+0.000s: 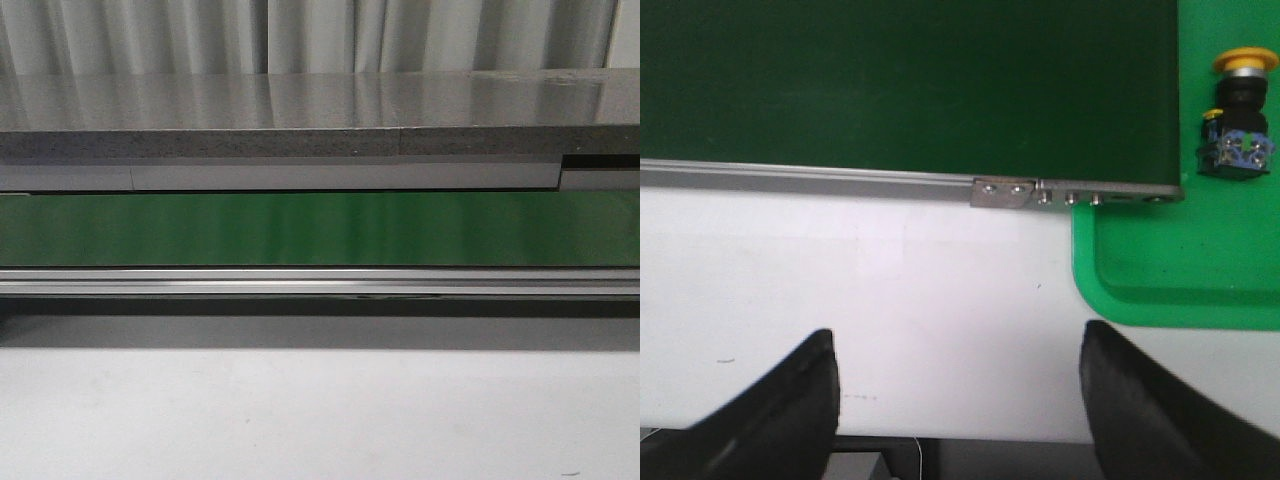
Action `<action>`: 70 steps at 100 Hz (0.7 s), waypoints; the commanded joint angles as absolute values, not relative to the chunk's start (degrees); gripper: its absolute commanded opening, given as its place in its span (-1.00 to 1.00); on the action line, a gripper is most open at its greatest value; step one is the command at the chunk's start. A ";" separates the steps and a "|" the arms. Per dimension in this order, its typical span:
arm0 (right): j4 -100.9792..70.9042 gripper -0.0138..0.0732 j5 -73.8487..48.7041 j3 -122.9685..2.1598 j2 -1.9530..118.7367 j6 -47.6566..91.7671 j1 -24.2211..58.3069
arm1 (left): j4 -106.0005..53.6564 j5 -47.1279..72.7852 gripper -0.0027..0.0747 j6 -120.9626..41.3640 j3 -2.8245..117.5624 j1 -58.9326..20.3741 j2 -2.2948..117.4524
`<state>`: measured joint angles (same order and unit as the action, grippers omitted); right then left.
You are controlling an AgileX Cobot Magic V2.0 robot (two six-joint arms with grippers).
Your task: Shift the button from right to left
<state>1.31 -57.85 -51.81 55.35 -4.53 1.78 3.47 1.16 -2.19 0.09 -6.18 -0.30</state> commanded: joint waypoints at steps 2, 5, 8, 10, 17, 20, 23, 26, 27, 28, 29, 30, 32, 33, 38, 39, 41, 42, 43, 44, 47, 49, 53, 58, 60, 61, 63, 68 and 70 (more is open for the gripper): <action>1.25 0.46 -54.19 -53.77 54.96 -5.65 1.61 | 3.44 -3.84 -0.92 -1.58 -2.19 -6.59 -2.33; 1.31 0.46 -53.91 -53.77 54.96 -6.05 1.27 | 3.44 -3.84 -0.92 -1.58 -2.19 -6.59 -2.33; 1.43 0.46 -53.29 -53.77 54.96 -6.23 0.60 | 3.44 -3.84 -0.92 -1.58 -2.19 -6.59 -2.33; 1.57 0.46 -52.69 -53.82 54.96 -6.23 0.05 | 3.44 -3.84 -0.92 -1.58 -2.19 -6.59 -2.33; 2.00 0.46 -50.34 -53.94 54.96 -6.23 -2.58 | 3.44 -3.84 -0.92 -1.58 -2.19 -6.59 -2.33; 2.12 0.46 -49.62 -54.11 54.96 -6.23 -3.91 | 3.44 -3.84 -0.92 -1.58 -2.19 -6.59 -2.33; 2.28 0.46 -48.95 -54.39 55.08 -6.23 -5.39 | 3.44 -3.84 -0.92 -1.58 -2.19 -6.59 -2.33; 2.69 0.46 -48.51 -54.76 55.19 -6.17 -6.93 | 3.44 -3.84 -0.92 -1.58 -2.19 -6.59 -2.33; 2.77 0.46 -48.42 -54.83 55.26 -6.06 -7.71 | 3.44 -3.84 -0.92 -1.58 -2.19 -6.59 -2.33; 2.96 0.46 -48.27 -54.91 55.44 -6.06 -8.09 | 3.44 -3.84 -0.92 -1.58 -2.19 -6.59 -2.33; 3.06 0.46 -48.21 -55.09 55.54 -5.91 -8.87 | 3.44 -3.84 -0.92 -1.58 -2.19 -6.59 -2.33; 3.18 0.46 -48.13 -55.21 55.63 -5.81 -9.26 | 3.44 -3.84 -0.92 -1.58 -2.19 -6.59 -2.33; 3.56 0.46 -48.12 -55.55 55.97 -5.46 -10.44 | 3.44 -3.84 -0.92 -1.58 -2.19 -6.59 -2.33; 3.85 0.46 -48.12 -55.74 56.31 -5.34 -10.83 | 3.44 -3.84 -0.92 -1.58 -2.19 -6.59 -2.33; 4.58 0.46 -48.06 -56.56 57.61 -4.00 -13.82 | 3.44 -3.84 -0.92 -1.58 -2.19 -6.59 -2.33; 4.64 0.46 -48.06 -56.68 57.83 -3.76 -14.14 | 3.44 -3.84 -0.92 -1.58 -2.19 -6.59 -2.33; 4.63 0.46 -47.91 -56.97 58.49 -3.62 -15.01 | 3.44 -3.84 -0.92 -1.58 -2.19 -6.59 -2.33; 4.63 0.46 -47.75 -57.08 58.95 -3.62 -15.27 | 3.44 -3.84 -0.92 -1.58 -2.19 -6.59 -2.33; 4.63 0.46 -47.62 -57.29 59.17 -3.57 -15.75 | 3.44 -3.84 -0.92 -1.58 -2.19 -6.59 -2.33; 4.63 0.46 -47.40 -57.37 59.41 -3.59 -15.97 | 3.44 -3.84 -0.92 -1.58 -2.19 -6.59 -2.33; 4.63 0.46 -46.53 -57.71 60.67 -3.51 -16.78 | 3.44 -3.84 -0.92 -1.58 -2.19 -6.59 -2.33; 4.63 0.46 -45.79 -57.82 61.47 -3.40 -17.25 | 3.44 -3.84 -0.92 -1.58 -2.19 -6.59 -2.33; 4.63 0.46 -44.68 -58.19 62.91 -2.93 -17.95 | 3.44 -3.84 -0.92 -1.58 -2.19 -6.59 -2.33; 4.91 0.46 -43.35 -58.80 65.20 -2.50 -18.58 | 3.44 -3.84 -0.92 -1.58 -2.19 -6.59 -2.33; 4.99 0.46 -42.89 -59.08 66.25 -2.25 -18.76 | 3.44 -3.84 -0.92 -1.58 -2.19 -6.59 -2.33; 5.13 0.46 -42.61 -59.34 66.95 -2.24 -18.77 | 3.44 -3.84 -0.92 -1.58 -2.19 -6.59 -2.33; 5.31 0.46 -42.45 -59.58 68.02 -2.06 -19.00 | 3.44 -3.84 -0.92 -1.58 -2.19 -6.59 -2.33; 5.64 0.46 -41.62 -60.70 70.60 -1.47 -19.50 | 3.44 -3.84 -0.92 -1.58 -2.19 -6.59 -2.33; 5.78 0.46 -41.38 -60.96 71.70 -1.21 -19.73 | 3.44 -3.84 -0.92 -1.58 -2.19 -6.59 -2.33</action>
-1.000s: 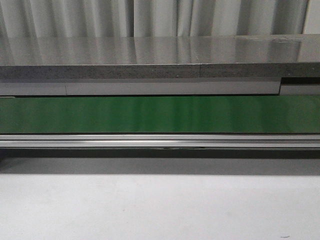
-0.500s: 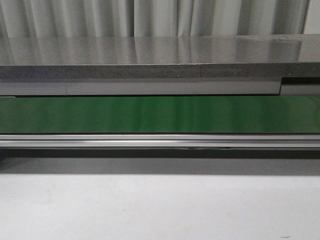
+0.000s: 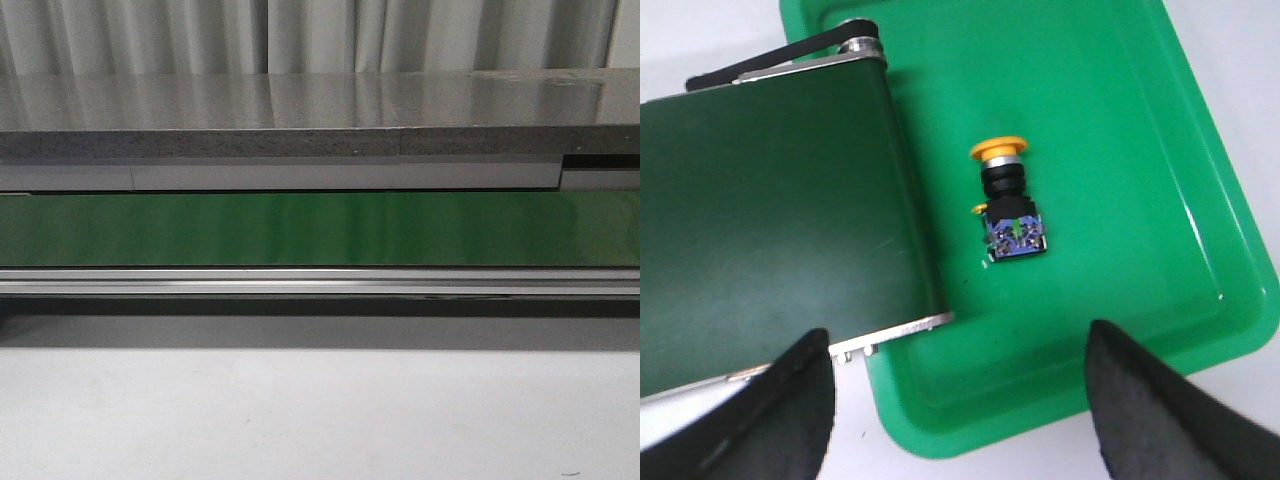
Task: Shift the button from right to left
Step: 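Close the right gripper around the black base of the yellow button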
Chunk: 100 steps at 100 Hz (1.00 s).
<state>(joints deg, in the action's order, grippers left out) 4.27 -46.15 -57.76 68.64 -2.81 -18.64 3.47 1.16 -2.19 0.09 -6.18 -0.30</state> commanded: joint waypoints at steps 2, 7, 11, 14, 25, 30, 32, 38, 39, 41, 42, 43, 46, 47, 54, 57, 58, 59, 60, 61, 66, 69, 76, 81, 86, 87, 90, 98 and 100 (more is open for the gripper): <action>5.85 0.46 -41.08 -61.42 72.42 -0.87 -19.94 | 3.44 -3.84 -0.92 -1.58 -2.19 -6.59 -2.33; 6.02 0.46 -40.24 -62.43 75.17 0.00 -20.62 | 3.44 -3.84 -0.92 -1.58 -2.19 -6.59 -2.33; 6.02 0.46 -39.62 -63.21 76.80 0.70 -21.40 | 3.44 -3.84 -0.92 -1.58 -2.19 -6.59 -2.33; 6.02 0.46 -39.06 -63.73 78.30 1.25 -21.95 | 3.44 -3.84 -0.92 -1.58 -2.19 -6.59 -2.33; 6.02 0.46 -38.04 -66.20 82.65 3.40 -24.27 | 3.44 -3.84 -0.92 -1.58 -2.19 -6.59 -2.33; 6.02 0.46 -37.69 -67.18 84.56 4.72 -25.14 | 3.44 -3.84 -0.92 -1.58 -2.19 -6.59 -2.33; 6.02 0.46 -37.63 -67.56 85.35 5.74 -25.48 | 3.44 -3.84 -0.92 -1.58 -2.19 -6.59 -2.33; 5.69 0.46 -37.53 -68.44 87.55 7.89 -26.21 | 3.44 -3.84 -0.92 -1.58 -2.19 -6.59 -2.33; 5.68 0.46 -37.53 -68.53 87.79 8.48 -26.21 | 3.44 -3.84 -0.92 -1.58 -2.19 -6.59 -2.33; 5.42 0.46 -37.53 -68.74 88.49 9.30 -26.45 | 3.44 -3.84 -0.92 -1.58 -2.19 -6.59 -2.33; 5.14 0.46 -37.53 -68.74 88.97 9.59 -26.51 | 3.44 -3.84 -0.92 -1.58 -2.19 -6.59 -2.33; 5.00 0.46 -37.47 -68.82 89.18 9.91 -26.59 | 3.44 -3.84 -0.92 -1.58 -2.19 -6.59 -2.33; 4.44 0.46 -37.41 -68.82 89.98 11.69 -26.60 | 3.44 -3.84 -0.92 -1.58 -2.19 -6.59 -2.33; 4.26 0.46 -37.41 -68.82 90.40 12.08 -26.60 | 3.44 -3.84 -0.92 -1.58 -2.19 -6.59 -2.33; 4.20 0.46 -37.47 -68.82 92.27 15.49 -26.65 | 3.44 -3.84 -0.92 -1.58 -2.19 -6.59 -2.33; 4.20 0.46 -37.51 -68.82 92.92 16.37 -26.65 | 3.44 -3.84 -0.92 -1.58 -2.19 -6.59 -2.33; 4.20 0.46 -37.51 -68.82 93.06 16.55 -26.65 | 3.44 -3.84 -0.92 -1.58 -2.19 -6.59 -2.33; 4.20 0.46 -37.51 -68.82 93.36 16.78 -26.65 | 3.44 -3.84 -0.92 -1.58 -2.19 -6.59 -2.33; 4.20 0.46 -37.51 -68.82 93.53 17.06 -26.65 | 3.44 -3.84 -0.92 -1.58 -2.19 -6.59 -2.33; 4.20 0.46 -37.51 -68.82 93.82 17.19 -26.72 | 3.44 -3.84 -0.92 -1.58 -2.19 -6.59 -2.33; 4.20 0.46 -37.30 -68.82 94.71 17.73 -26.96 | 3.44 -3.84 -0.92 -1.58 -2.19 -6.59 -2.33; 4.20 0.46 -37.09 -68.82 95.04 17.73 -27.22 | 3.44 -3.84 -0.92 -1.58 -2.19 -6.59 -2.33; 4.33 0.46 -36.93 -68.82 95.92 18.03 -27.80 | 3.44 -3.84 -0.92 -1.58 -2.19 -6.59 -2.33; 4.28 0.46 -36.93 -68.82 96.33 18.14 -28.28 | 3.44 -3.84 -0.92 -1.58 -2.19 -6.59 -2.33; 4.28 0.46 -36.93 -68.82 96.79 18.14 -28.71 | 3.44 -3.84 -0.92 -1.58 -2.19 -6.59 -2.33; 4.28 0.46 -36.93 -68.82 96.88 18.14 -28.72 | 3.44 -3.84 -0.92 -1.58 -2.19 -6.59 -2.33; 4.24 0.46 -36.93 -68.82 97.22 18.14 -28.98 | 3.44 -3.84 -0.92 -1.58 -2.19 -6.59 -2.33; 3.97 0.46 -36.93 -68.82 97.96 18.14 -29.03 | 3.44 -3.84 -0.92 -1.58 -2.19 -6.59 -2.33; 3.69 0.46 -36.93 -68.82 98.14 18.14 -29.03 | 3.44 -3.84 -0.92 -1.58 -2.19 -6.59 -2.33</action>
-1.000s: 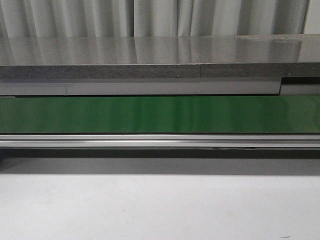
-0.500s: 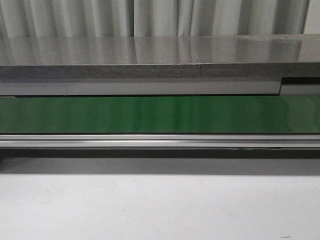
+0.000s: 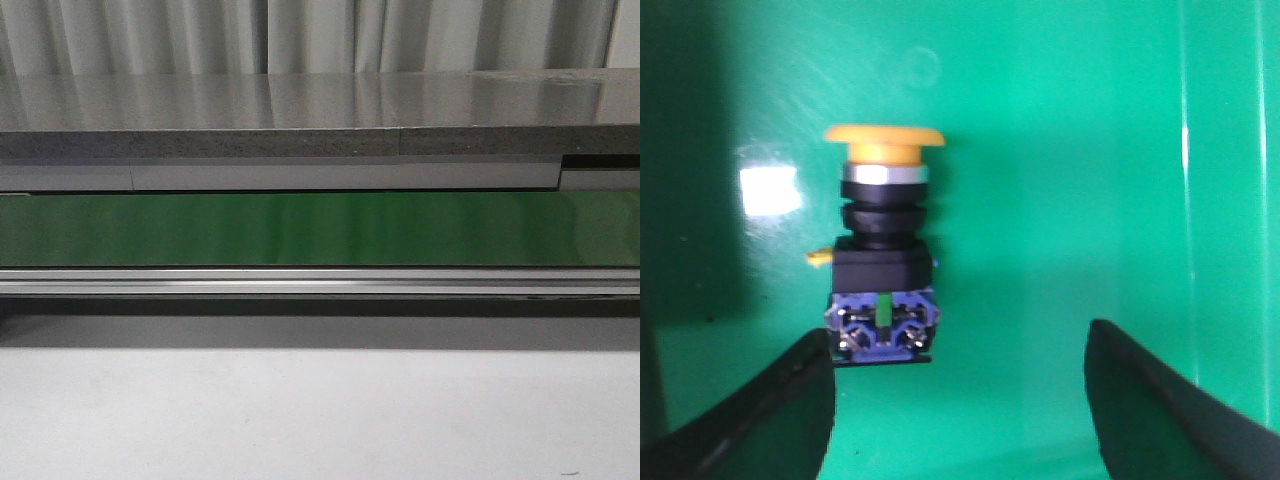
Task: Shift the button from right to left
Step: 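Close the right gripper around the black base of the yellow button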
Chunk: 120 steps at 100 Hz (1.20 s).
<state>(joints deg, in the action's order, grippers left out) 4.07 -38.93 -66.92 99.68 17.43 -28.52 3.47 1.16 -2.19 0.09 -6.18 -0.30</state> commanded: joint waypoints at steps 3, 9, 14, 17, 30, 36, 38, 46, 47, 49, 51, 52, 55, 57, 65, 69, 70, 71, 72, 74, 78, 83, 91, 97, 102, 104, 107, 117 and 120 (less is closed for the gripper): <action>3.04 0.46 -36.93 -68.82 98.40 18.60 -29.03 | 3.44 -3.84 -0.92 -1.58 -2.19 -6.59 -2.33; 1.31 0.46 -37.04 -68.82 98.95 20.42 -29.03 | 3.44 -3.84 -0.92 -1.58 -2.19 -6.59 -2.33; 0.00 0.46 -37.17 -68.82 99.37 21.92 -29.03 | 3.44 -3.84 -0.92 -1.58 -2.19 -6.59 -2.33; -0.62 0.46 -37.11 -68.82 99.50 22.65 -29.03 | 3.44 -3.84 -0.92 -1.58 -2.19 -6.59 -2.33; -1.20 0.46 -36.68 -68.82 100.56 23.48 -29.03 | 3.44 -3.84 -0.92 -1.58 -2.19 -6.59 -2.33; -1.25 0.46 -36.64 -68.82 101.19 23.52 -29.03 | 3.44 -3.84 -0.92 -1.58 -2.19 -6.59 -2.33; -1.25 0.46 -36.64 -68.82 101.47 23.52 -29.03 | 3.44 -3.84 -0.92 -1.58 -2.19 -6.59 -2.33; -1.35 0.46 -36.64 -68.82 102.53 23.52 -29.03 | 3.44 -3.84 -0.92 -1.58 -2.19 -6.59 -2.33; -1.35 0.46 -36.57 -68.82 102.78 23.52 -29.03 | 3.44 -3.84 -0.92 -1.58 -2.19 -6.59 -2.33; -1.35 0.46 -36.57 -68.82 102.93 23.52 -29.03 | 3.44 -3.84 -0.92 -1.58 -2.19 -6.59 -2.33; -1.35 0.46 -36.53 -68.82 103.10 23.52 -29.03 | 3.44 -3.84 -0.92 -1.58 -2.19 -6.59 -2.33; -1.35 0.46 -36.53 -68.82 103.10 23.52 -29.03 | 3.44 -3.84 -0.92 -1.58 -2.19 -6.59 -2.33; -1.35 0.46 -36.45 -68.82 103.55 23.52 -29.03 | 3.44 -3.84 -0.92 -1.58 -2.19 -6.59 -2.33; -1.35 0.46 -36.39 -68.88 103.72 23.52 -29.03 | 3.44 -3.84 -0.92 -1.58 -2.19 -6.59 -2.33; -1.35 0.46 -36.39 -69.00 104.48 23.55 -29.03 | 3.44 -3.84 -0.92 -1.58 -2.19 -6.59 -2.33; -1.35 0.46 -36.34 -69.23 104.83 23.55 -29.03 | 3.44 -3.84 -0.92 -1.58 -2.19 -6.59 -2.33; -1.35 0.46 -36.34 -69.27 104.84 23.55 -29.03 | 3.44 -3.84 -0.92 -1.58 -2.19 -6.59 -2.33; -1.35 0.46 -36.34 -69.33 104.91 23.55 -29.03 | 3.44 -3.84 -0.92 -1.58 -2.19 -6.59 -2.33; -1.35 0.46 -36.34 -69.33 104.99 23.55 -29.03 | 3.44 -3.84 -0.92 -1.58 -2.19 -6.59 -2.33; -1.35 0.45 -36.27 -69.33 105.05 23.55 -29.03 | 3.44 -3.84 -0.92 -1.58 -2.19 -6.59 -2.33; -1.35 0.41 -36.15 -69.33 105.10 23.55 -29.03 | 3.44 -3.84 -0.92 -1.58 -2.19 -6.59 -2.33; -1.35 0.32 -36.02 -69.33 105.17 23.55 -29.03 | 3.44 -3.84 -0.92 -1.58 -2.19 -6.59 -2.33; -1.35 0.08 -35.85 -69.33 105.22 23.55 -29.03 | 3.44 -3.84 -0.92 -1.58 -2.19 -6.59 -2.33; -1.35 -0.07 -35.79 -69.33 105.22 23.55 -29.03 | 3.44 -3.84 -0.92 -1.58 -2.19 -6.59 -2.33; -1.35 -0.15 -35.79 -69.33 105.22 23.55 -29.03 | 3.44 -3.84 -0.92 -1.58 -2.19 -6.59 -2.33; -1.35 -0.18 -35.79 -69.33 105.22 23.55 -29.03 | 3.44 -3.84 -0.92 -1.58 -2.19 -6.59 -2.33; -1.35 -0.20 -35.79 -69.33 105.22 23.55 -29.03 | 3.44 -3.84 -0.92 -1.58 -2.19 -6.59 -2.33; -1.35 -0.22 -35.75 -69.33 105.22 23.55 -29.03 | 3.44 -3.84 -0.92 -1.58 -2.19 -6.59 -2.33; -1.35 -0.22 -35.75 -69.33 105.22 23.55 -29.03 | 3.44 -3.84 -0.92 -1.58 -2.19 -6.59 -2.33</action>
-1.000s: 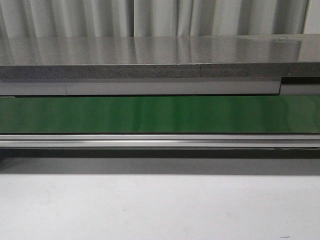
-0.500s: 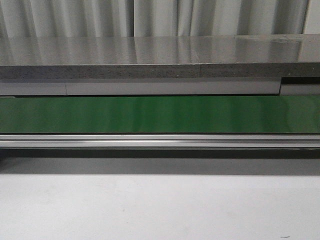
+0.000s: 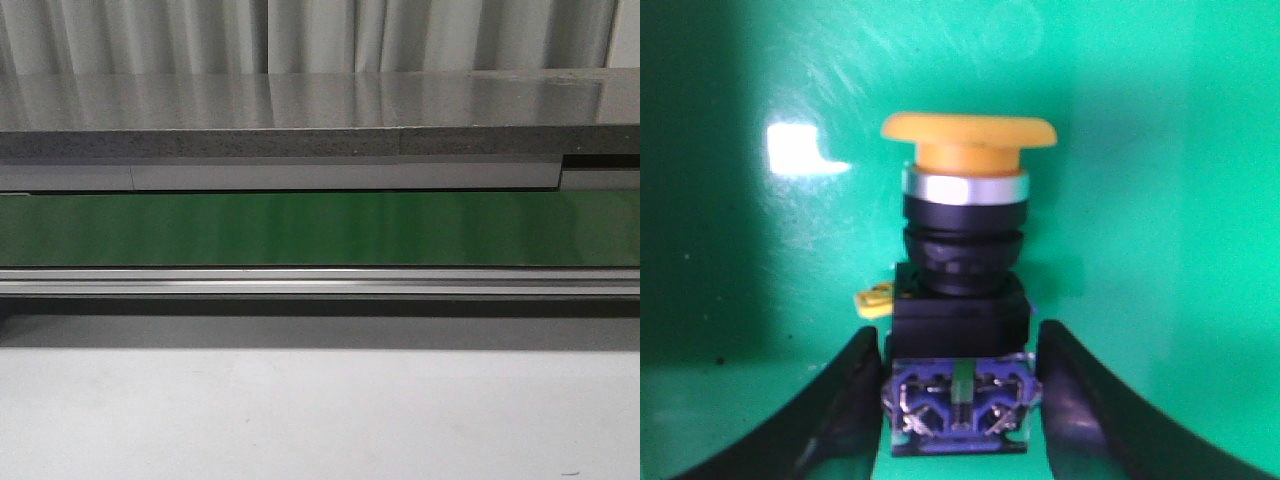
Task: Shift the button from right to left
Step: 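Close the right gripper around the black base of the yellow button, then lift the button with the right gripper and carry it over the belt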
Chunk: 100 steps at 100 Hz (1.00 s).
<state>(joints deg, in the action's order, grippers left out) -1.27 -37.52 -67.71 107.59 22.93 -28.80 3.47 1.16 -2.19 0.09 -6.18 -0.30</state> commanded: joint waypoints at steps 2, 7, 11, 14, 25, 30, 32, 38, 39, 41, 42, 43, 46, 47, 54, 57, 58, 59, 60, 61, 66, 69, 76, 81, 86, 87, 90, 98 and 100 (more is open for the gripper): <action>-1.35 -0.22 -35.75 -69.33 105.22 23.55 -29.03 | 3.44 -3.84 -0.92 -1.58 -2.19 -6.59 -2.33; -1.35 -0.22 -35.80 -69.33 105.22 23.55 -29.03 | 3.44 -3.84 -0.92 -1.58 -2.19 -6.59 -2.33; -1.35 -0.22 -35.80 -69.33 105.14 23.55 -29.03 | 3.44 -3.84 -0.92 -1.58 -2.19 -6.59 -2.33; -1.35 -0.22 -35.98 -69.62 105.11 23.55 -29.03 | 3.44 -3.84 -0.92 -1.58 -2.19 -6.59 -2.33; -2.23 -0.22 -38.43 -71.54 104.71 23.55 -29.03 | 3.44 -3.84 -0.92 -1.58 -2.19 -6.59 -2.33; -3.09 -0.22 -39.39 -72.76 104.10 23.55 -29.03 | 3.44 -3.84 -0.92 -1.58 -2.19 -6.59 -2.33; -3.35 -0.22 -39.71 -73.04 103.90 23.55 -29.03 | 3.44 -3.84 -0.92 -1.58 -2.19 -6.59 -2.33; -3.55 -0.22 -40.61 -74.44 102.71 23.55 -29.03 | 3.44 -3.84 -0.92 -1.58 -2.19 -6.59 -2.33; -3.60 -0.22 -40.78 -74.60 102.58 23.55 -29.03 | 3.44 -3.84 -0.92 -1.58 -2.19 -6.59 -2.33; -3.71 -0.22 -40.98 -75.04 102.13 23.55 -29.03 | 3.44 -3.84 -0.92 -1.58 -2.19 -6.59 -2.33; -3.71 -0.22 -41.06 -75.35 101.80 23.55 -29.03 | 3.44 -3.84 -0.92 -1.58 -2.19 -6.59 -2.33; -3.83 -0.22 -41.24 -75.49 101.61 23.55 -29.03 | 3.44 -3.84 -0.92 -1.58 -2.19 -6.59 -2.33; -4.26 -0.22 -41.53 -75.97 100.98 23.55 -29.03 | 3.44 -3.84 -0.92 -1.58 -2.19 -6.59 -2.33; -4.39 -0.22 -41.63 -76.20 100.61 23.55 -29.03 | 3.44 -3.84 -0.92 -1.58 -2.19 -6.59 -2.33; -6.96 -0.22 -41.86 -76.88 98.80 23.55 -28.92 | 3.44 -3.84 -0.92 -1.58 -2.19 -6.59 -2.33; -8.21 -0.22 -41.86 -76.93 98.03 23.55 -28.92 | 3.44 -3.84 -0.92 -1.58 -2.19 -6.59 -2.33; -8.77 -0.22 -41.86 -76.93 97.88 23.55 -28.92 | 3.44 -3.84 -0.92 -1.58 -2.19 -6.59 -2.33; -9.11 -0.22 -41.95 -76.93 97.54 23.55 -28.82 | 3.44 -3.84 -0.92 -1.58 -2.19 -6.59 -2.33; -9.64 -0.22 -42.10 -76.93 97.35 23.55 -28.85 | 3.44 -3.84 -0.92 -1.58 -2.19 -6.59 -2.33; -9.91 -0.22 -42.19 -76.93 96.98 23.55 -28.79 | 3.44 -3.84 -0.92 -1.58 -2.19 -6.59 -2.33; -11.86 -0.21 -42.90 -76.93 96.01 23.55 -28.49 | 3.44 -3.84 -0.92 -1.58 -2.19 -6.59 -2.33; -13.05 -0.22 -43.40 -76.93 95.62 23.55 -28.19 | 3.44 -3.84 -0.92 -1.58 -2.19 -6.59 -2.33; -13.99 -0.22 -45.06 -76.93 94.83 23.55 -27.10 | 3.44 -3.84 -0.92 -1.58 -2.19 -6.59 -2.33; -13.99 -0.22 -46.55 -76.93 94.83 23.55 -26.02 | 3.44 -3.84 -0.92 -1.58 -2.19 -6.59 -2.33; -13.99 -0.22 -47.55 -76.82 94.83 23.55 -24.83 | 3.44 -3.84 -0.92 -1.58 -2.19 -6.59 -2.33; -13.99 -0.22 -47.76 -76.78 94.83 23.55 -24.50 | 3.44 -3.84 -0.92 -1.58 -2.19 -6.59 -2.33; -13.99 -0.22 -47.90 -76.54 94.83 23.55 -23.88 | 3.44 -3.84 -0.92 -1.58 -2.19 -6.59 -2.33; -13.99 -0.22 -48.40 -76.02 94.83 23.55 -22.17 | 3.44 -3.84 -0.92 -1.58 -2.19 -6.59 -2.33; -13.94 -0.22 -48.40 -75.88 94.83 23.55 -21.78 | 3.44 -3.84 -0.92 -1.58 -2.19 -6.59 -2.33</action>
